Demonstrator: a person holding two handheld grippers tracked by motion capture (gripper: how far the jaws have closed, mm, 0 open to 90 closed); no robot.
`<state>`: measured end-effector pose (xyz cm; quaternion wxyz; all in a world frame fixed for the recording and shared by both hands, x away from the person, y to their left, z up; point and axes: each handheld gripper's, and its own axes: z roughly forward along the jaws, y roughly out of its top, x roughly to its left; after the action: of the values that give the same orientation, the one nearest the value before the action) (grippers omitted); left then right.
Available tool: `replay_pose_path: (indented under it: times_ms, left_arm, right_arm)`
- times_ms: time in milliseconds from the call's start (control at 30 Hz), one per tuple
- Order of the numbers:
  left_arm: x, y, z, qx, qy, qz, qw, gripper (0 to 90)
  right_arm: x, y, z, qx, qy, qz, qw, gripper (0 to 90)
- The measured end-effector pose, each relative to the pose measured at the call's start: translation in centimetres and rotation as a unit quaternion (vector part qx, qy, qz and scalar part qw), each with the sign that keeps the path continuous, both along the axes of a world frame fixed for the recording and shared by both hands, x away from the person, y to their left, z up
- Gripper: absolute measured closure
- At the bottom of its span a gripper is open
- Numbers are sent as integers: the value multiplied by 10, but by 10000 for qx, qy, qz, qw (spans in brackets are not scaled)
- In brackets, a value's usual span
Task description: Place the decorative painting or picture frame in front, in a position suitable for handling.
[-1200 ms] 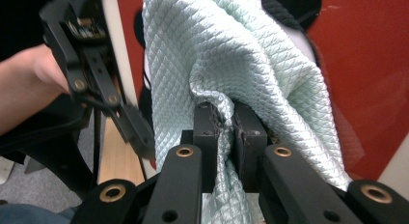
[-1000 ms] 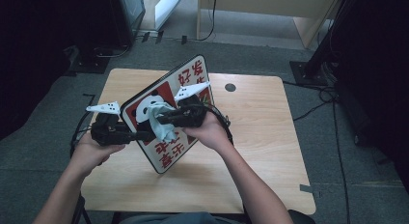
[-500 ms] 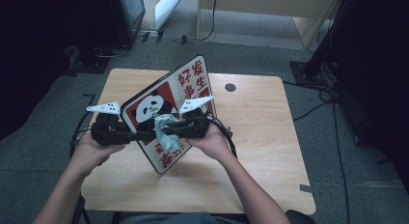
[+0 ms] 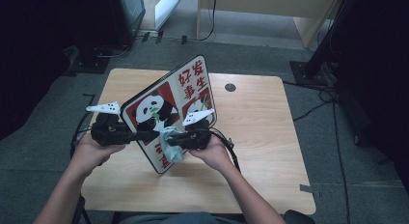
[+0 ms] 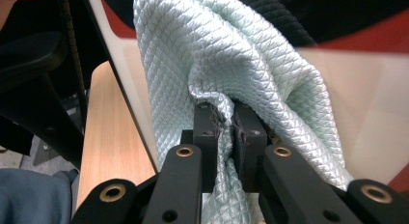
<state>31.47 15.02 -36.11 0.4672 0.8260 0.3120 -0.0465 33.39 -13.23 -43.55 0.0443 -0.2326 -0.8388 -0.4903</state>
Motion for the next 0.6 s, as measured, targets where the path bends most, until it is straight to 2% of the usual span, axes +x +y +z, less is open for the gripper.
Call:
replay_pose_path:
  times_ms: [333,467,600]
  left_arm:
    - [0,1,0,-8,-1,-6,10000,693]
    - [1,1,0,8,3,-22,10000,694]
    - [2,1,1,15,15,-28,10000,697]
  right_arm:
    - [-9,2,-20,-376,63,67,9992,825]
    - [-14,1,-28,-360,-116,45,9993,824]
    - [-14,1,-36,-335,-8,61,9994,825]
